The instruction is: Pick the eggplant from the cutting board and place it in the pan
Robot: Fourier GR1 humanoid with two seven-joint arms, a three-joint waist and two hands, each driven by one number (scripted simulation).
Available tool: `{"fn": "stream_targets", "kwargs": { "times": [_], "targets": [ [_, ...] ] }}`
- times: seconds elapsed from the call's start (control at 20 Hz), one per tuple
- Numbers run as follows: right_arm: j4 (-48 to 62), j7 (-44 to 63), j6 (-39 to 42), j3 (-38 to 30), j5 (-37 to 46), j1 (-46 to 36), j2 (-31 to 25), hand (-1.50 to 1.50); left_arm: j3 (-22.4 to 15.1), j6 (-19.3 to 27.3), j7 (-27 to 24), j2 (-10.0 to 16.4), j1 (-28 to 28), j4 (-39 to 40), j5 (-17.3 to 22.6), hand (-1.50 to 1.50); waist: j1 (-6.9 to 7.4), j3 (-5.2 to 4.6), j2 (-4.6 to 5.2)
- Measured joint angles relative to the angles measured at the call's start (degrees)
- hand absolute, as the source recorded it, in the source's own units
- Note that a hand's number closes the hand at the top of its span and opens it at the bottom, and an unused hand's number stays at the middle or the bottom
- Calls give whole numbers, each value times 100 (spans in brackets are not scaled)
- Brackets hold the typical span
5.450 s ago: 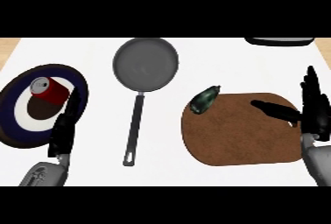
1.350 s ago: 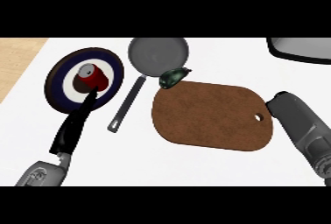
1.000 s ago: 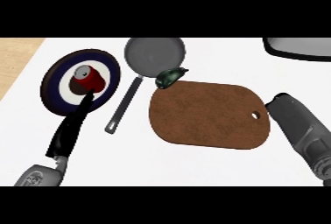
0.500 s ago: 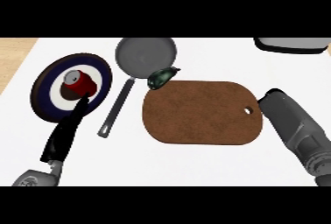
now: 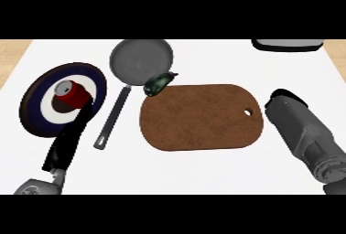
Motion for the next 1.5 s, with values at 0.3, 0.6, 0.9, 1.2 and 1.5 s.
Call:
{"fn": "stream_targets", "kwargs": {
  "times": [0.3,0.6,0.9,1.2,1.5],
  "targets": [
    [-1047,-1153,-620,547,560,-884,278,150,-4,-1,33,-2,63,14,8,0,259,81,-129],
    [-2211,-2481,-1624,865,917,-1361,494,150,119,56,4,65,222,-133,27,0,214,101,-76],
    [-2387,-3233,-2144,531,769,-1659,788,150,160,66,73,60,341,-406,-8,0,247,102,26],
    [-1860,-3620,-2298,4,455,-2160,1181,150,92,38,157,-7,224,-526,-118,0,395,99,123],
    [-1371,-3987,-2396,-411,166,-2292,1396,150,-2,-17,104,-33,239,-634,-200,0,621,96,231]
  ]
}}
